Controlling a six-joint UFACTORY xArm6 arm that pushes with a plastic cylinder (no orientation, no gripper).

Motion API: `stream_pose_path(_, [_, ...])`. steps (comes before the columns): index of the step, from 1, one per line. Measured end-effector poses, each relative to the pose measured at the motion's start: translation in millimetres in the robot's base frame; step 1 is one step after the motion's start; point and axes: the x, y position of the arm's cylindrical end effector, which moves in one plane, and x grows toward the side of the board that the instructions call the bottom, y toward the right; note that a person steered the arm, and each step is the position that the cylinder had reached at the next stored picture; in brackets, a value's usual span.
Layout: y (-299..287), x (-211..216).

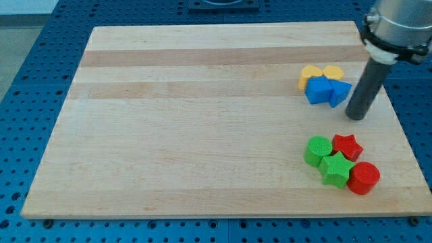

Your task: Separate the blue blocks from each other

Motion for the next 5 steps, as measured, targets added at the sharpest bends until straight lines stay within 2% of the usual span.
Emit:
stream_pose_path(1, [0,-38])
stream_pose_path(2, [-22,-58])
stream_pose_path(4, [-122,-38])
stream_pose_path(5, [-133,-39])
